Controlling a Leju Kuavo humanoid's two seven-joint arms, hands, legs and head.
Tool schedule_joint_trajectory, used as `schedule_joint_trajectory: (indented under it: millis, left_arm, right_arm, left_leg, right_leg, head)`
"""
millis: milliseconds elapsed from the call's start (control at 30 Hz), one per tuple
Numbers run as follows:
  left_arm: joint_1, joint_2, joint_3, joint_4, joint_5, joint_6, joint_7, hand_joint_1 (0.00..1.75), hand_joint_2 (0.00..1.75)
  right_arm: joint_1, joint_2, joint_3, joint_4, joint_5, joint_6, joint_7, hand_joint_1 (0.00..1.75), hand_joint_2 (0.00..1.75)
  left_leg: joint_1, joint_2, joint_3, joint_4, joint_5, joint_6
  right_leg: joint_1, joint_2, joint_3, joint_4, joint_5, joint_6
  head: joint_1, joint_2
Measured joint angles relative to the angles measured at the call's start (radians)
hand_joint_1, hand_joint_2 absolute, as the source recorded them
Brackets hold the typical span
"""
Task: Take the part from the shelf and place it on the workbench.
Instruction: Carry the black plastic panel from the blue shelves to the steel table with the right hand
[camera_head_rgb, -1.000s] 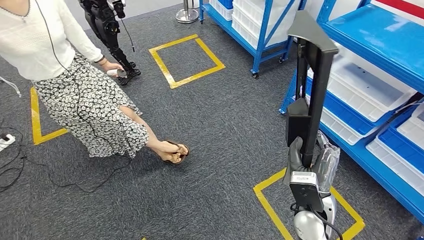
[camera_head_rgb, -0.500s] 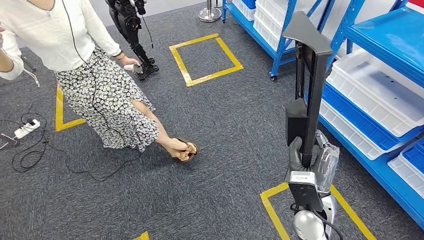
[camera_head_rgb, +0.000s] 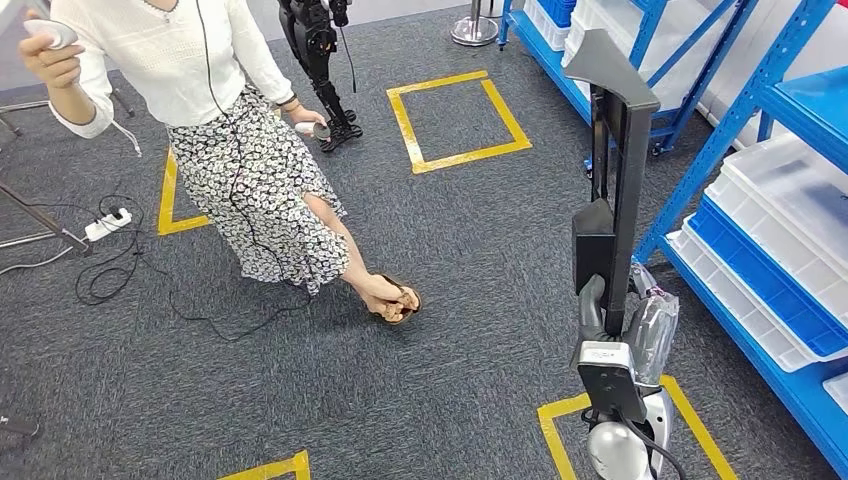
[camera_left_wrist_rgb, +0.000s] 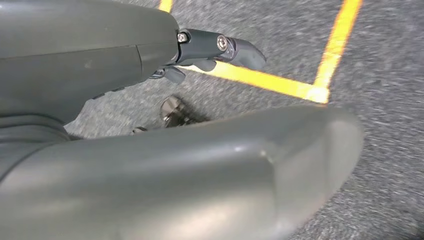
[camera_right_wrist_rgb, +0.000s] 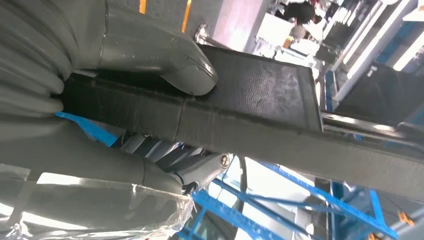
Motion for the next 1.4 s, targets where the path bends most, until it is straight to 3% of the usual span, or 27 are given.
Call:
schedule_joint_trajectory:
  millis: [100, 133, 167, 233, 267, 333, 400, 467, 500, 533, 600, 667, 733, 800, 867, 900, 967, 1000, 1033, 1067, 1100, 1133, 1200, 1267, 1333, 1400]
  left_arm:
    - [0.004, 0.003, 0.0, 0.0, -0.007, -0.003, 0.0, 0.0, 0.0]
    - [0.005, 0.006, 0.0, -0.001, -0.01, -0.005, -0.001, 0.0, 0.0]
    - [0.006, 0.01, 0.0, -0.002, -0.012, -0.006, -0.002, 0.0, 0.0]
    - [0.009, 0.012, 0.0, -0.002, -0.016, -0.007, -0.004, 0.0, 0.0]
    - [0.011, 0.012, 0.0, -0.001, -0.017, -0.007, -0.004, 0.0, 0.0]
    - [0.011, 0.01, 0.0, -0.001, -0.018, -0.007, -0.005, 0.0, 0.0]
    - [0.008, 0.008, 0.0, -0.001, -0.02, -0.009, -0.007, 0.0, 0.0]
    - [0.008, 0.007, 0.0, -0.001, -0.023, -0.011, -0.009, 0.0, 0.0]
    - [0.009, 0.007, 0.0, -0.001, -0.026, -0.013, -0.01, 0.0, 0.0]
    - [0.009, 0.008, 0.0, -0.001, -0.028, -0.014, -0.01, 0.0, 0.0]
    - [0.009, 0.012, -0.001, -0.001, -0.034, -0.018, -0.011, 0.0, 0.0]
    - [0.007, 0.021, -0.001, -0.002, -0.042, -0.019, -0.012, 0.0, 0.0]
    - [0.006, 0.028, -0.003, -0.004, -0.049, -0.019, -0.013, 0.0, 0.0]
    - [0.006, 0.03, -0.003, -0.005, -0.052, -0.019, -0.014, 0.0, 0.0]
    - [0.003, 0.028, -0.004, -0.006, -0.052, -0.02, -0.015, 0.0, 0.0]
    - [0.001, 0.025, -0.004, -0.005, -0.053, -0.02, -0.015, 0.0, 0.0]
    - [-0.001, 0.02, -0.004, -0.005, -0.053, -0.021, -0.014, 0.0, 0.0]
    - [0.0, 0.017, -0.004, -0.005, -0.053, -0.021, -0.014, 0.0, 0.0]
    - [0.0, 0.014, -0.004, -0.004, -0.053, -0.021, -0.014, 0.0, 0.0]
    - [0.001, 0.013, -0.004, -0.004, -0.053, -0.021, -0.015, 0.0, 0.0]
    - [0.001, 0.012, -0.004, -0.003, -0.053, -0.02, -0.016, 0.0, 0.0]
    - [0.001, 0.014, -0.004, -0.003, -0.053, -0.02, -0.017, 0.0, 0.0]
    - [0.001, 0.018, -0.004, -0.004, -0.053, -0.02, -0.02, 0.0, 0.0]
    - [0.001, 0.023, -0.004, -0.004, -0.052, -0.02, -0.023, 0.0, 0.0]
    - [0.002, 0.026, -0.004, -0.003, -0.052, -0.02, -0.025, 0.0, 0.0]
    - [0.001, 0.027, -0.004, -0.003, -0.051, -0.02, -0.025, 0.0, 0.0]
  right_arm:
    - [0.0, -0.003, 0.0, 0.004, -0.013, 0.0, 0.0, 1.75, 1.75]
    - [0.001, -0.003, -0.001, 0.004, -0.019, 0.0, 0.0, 1.75, 1.75]
    - [0.002, -0.003, -0.002, 0.004, -0.025, 0.001, 0.0, 1.75, 1.75]
    - [0.005, -0.001, -0.004, 0.002, -0.031, 0.003, -0.001, 1.75, 1.75]
    - [0.006, 0.0, -0.004, 0.001, -0.033, 0.003, 0.0, 1.75, 1.75]
    - [0.005, 0.003, -0.005, -0.002, -0.034, 0.005, -0.001, 1.75, 1.75]
    - [0.003, 0.004, -0.005, -0.006, -0.039, 0.009, -0.003, 1.75, 1.75]
    - [0.002, 0.004, -0.006, -0.006, -0.046, 0.014, -0.006, 1.75, 1.75]
    - [0.001, 0.004, -0.007, -0.006, -0.049, 0.016, -0.008, 1.75, 1.75]
    - [0.001, 0.004, -0.008, -0.006, -0.052, 0.018, -0.01, 1.75, 1.75]
    - [0.002, 0.005, -0.014, -0.006, -0.058, 0.021, -0.017, 1.75, 1.75]
    - [0.003, 0.005, -0.019, -0.005, -0.067, 0.028, -0.027, 1.75, 1.75]
    - [0.003, 0.005, -0.023, -0.003, -0.072, 0.036, -0.034, 1.75, 1.75]
    - [0.003, 0.006, -0.026, -0.002, -0.073, 0.039, -0.037, 1.75, 1.75]
    - [-0.002, 0.005, -0.031, -0.001, -0.074, 0.039, -0.039, 1.75, 1.75]
    - [-0.005, 0.004, -0.033, 0.0, -0.074, 0.039, -0.04, 1.75, 1.75]
    - [-0.006, 0.003, -0.038, 0.002, -0.075, 0.039, -0.04, 1.75, 1.75]
    - [-0.005, 0.002, -0.04, 0.004, -0.076, 0.039, -0.04, 1.75, 1.75]
    - [-0.005, 0.002, -0.042, 0.005, -0.077, 0.039, -0.04, 1.75, 1.75]
    - [-0.005, 0.001, -0.043, 0.006, -0.079, 0.039, -0.041, 1.75, 1.75]
    - [-0.006, 0.001, -0.043, 0.007, -0.081, 0.039, -0.042, 1.75, 1.75]
    - [-0.007, 0.001, -0.043, 0.009, -0.084, 0.039, -0.044, 1.75, 1.75]
    - [-0.008, 0.002, -0.044, 0.012, -0.091, 0.039, -0.049, 1.75, 1.75]
    - [-0.008, 0.005, -0.045, 0.015, -0.095, 0.039, -0.053, 1.75, 1.75]
    - [-0.01, 0.008, -0.047, 0.016, -0.098, 0.039, -0.057, 1.75, 1.75]
    - [-0.016, 0.012, -0.047, 0.017, -0.102, 0.041, -0.062, 1.75, 1.75]
  left_leg:
    - [0.027, -0.021, -0.033, 0.073, -0.038, -0.055]
    - [0.032, -0.025, -0.052, 0.111, -0.056, -0.073]
    - [0.034, -0.029, -0.068, 0.142, -0.072, -0.088]
    - [0.037, -0.032, -0.084, 0.171, -0.088, -0.103]
    - [0.038, -0.025, -0.085, 0.175, -0.092, -0.106]
    - [0.04, 0.005, -0.106, 0.221, -0.115, -0.107]
    - [0.04, 0.035, -0.17, 0.342, -0.163, -0.101]
    - [0.034, 0.04, -0.242, 0.455, -0.191, -0.085]
    - [0.027, 0.04, -0.257, 0.467, -0.181, -0.074]
    - [0.016, 0.039, -0.251, 0.439, -0.154, -0.06]
    - [-0.015, 0.041, -0.193, 0.305, -0.083, -0.021]
    - [-0.038, 0.047, -0.141, 0.204, -0.049, 0.003]
    - [-0.046, 0.047, -0.122, 0.174, -0.045, 0.0]
    - [-0.044, 0.046, -0.077, 0.106, -0.026, 0.007]
    - [-0.036, 0.048, -0.031, 0.039, -0.009, 0.024]
    - [-0.035, 0.046, -0.024, 0.031, -0.007, 0.026]
    - [-0.029, 0.039, -0.022, 0.031, -0.012, 0.02]
    - [-0.026, 0.036, -0.022, 0.035, -0.017, 0.012]
    - [-0.021, 0.034, -0.022, 0.044, -0.024, 0.003]
    - [-0.015, 0.032, -0.024, 0.058, -0.034, -0.01]
    - [-0.011, 0.031, -0.027, 0.076, -0.047, -0.024]
    - [-0.008, 0.03, -0.035, 0.099, -0.062, -0.039]
    - [-0.008, 0.03, -0.051, 0.134, -0.083, -0.057]
    - [-0.004, 0.03, -0.058, 0.149, -0.092, -0.063]
    - [0.004, 0.032, -0.067, 0.179, -0.112, -0.072]
    - [0.014, 0.034, -0.112, 0.275, -0.163, -0.087]
  right_leg:
    - [-0.036, 0.008, 0.055, -0.127, 0.061, 0.064]
    - [-0.042, 0.015, 0.064, -0.145, 0.065, 0.065]
    - [-0.044, 0.021, 0.063, -0.142, 0.058, 0.056]
    - [-0.043, 0.024, 0.055, -0.118, 0.047, 0.024]
    - [-0.04, 0.023, 0.054, -0.114, 0.045, 0.018]
    - [-0.031, 0.02, 0.058, -0.113, 0.043, 0.011]
    - [-0.017, 0.016, 0.063, -0.116, 0.041, 0.006]
    - [-0.002, 0.012, 0.065, -0.117, 0.039, 0.002]
    - [0.004, 0.011, 0.066, -0.117, 0.037, -0.001]
    - [0.008, 0.011, 0.068, -0.118, 0.035, -0.004]
    - [0.012, 0.011, 0.077, -0.125, 0.032, -0.008]
    - [0.008, 0.01, 0.088, -0.142, 0.034, -0.006]
    - [0.001, 0.006, 0.099, -0.164, 0.039, 0.001]
    - [0.006, 0.0, 0.11, -0.176, 0.039, 0.0]
    - [0.015, -0.001, 0.092, -0.129, 0.019, -0.006]
    - [0.016, 0.0, 0.064, -0.078, 0.0, -0.006]
    - [0.01, 0.001, -0.003, 0.023, -0.027, 0.001]
    - [0.005, 0.001, -0.022, 0.038, -0.022, 0.011]
    - [0.0, 0.0, -0.022, 0.017, 0.0, 0.026]
    - [-0.006, 0.0, -0.002, -0.038, 0.033, 0.042]
    - [-0.01, -0.001, 0.021, -0.094, 0.061, 0.054]
    - [-0.012, 0.0, 0.043, -0.14, 0.08, 0.057]
    - [-0.008, 0.001, 0.056, -0.162, 0.085, 0.033]
    - [-0.004, 0.003, 0.056, -0.157, 0.082, 0.005]
    - [-0.007, 0.003, 0.06, -0.158, 0.081, -0.008]
    - [-0.005, 0.003, 0.063, -0.159, 0.079, -0.016]
  head:
    - [0.006, 0.0]
    - [0.012, 0.0]
    - [0.013, 0.0]
    - [0.006, 0.0]
    - [-0.001, 0.0]
    - [-0.009, 0.0]
    - [-0.015, 0.0]
    - [-0.016, 0.0]
    - [-0.016, 0.0]
    - [-0.016, 0.0]
    - [-0.016, 0.0]
    - [-0.015, 0.0]
    - [-0.017, 0.0]
    - [-0.019, 0.0]
    - [-0.019, 0.0]
    - [-0.018, 0.0]
    - [-0.017, 0.0]
    - [-0.017, 0.0]
    - [-0.017, 0.0]
    - [-0.017, 0.0]
    - [-0.017, 0.0]
    - [-0.015, 0.0]
    - [-0.014, 0.0]
    - [-0.016, 0.0]
    - [-0.019, 0.0]
    - [-0.022, 0.0]
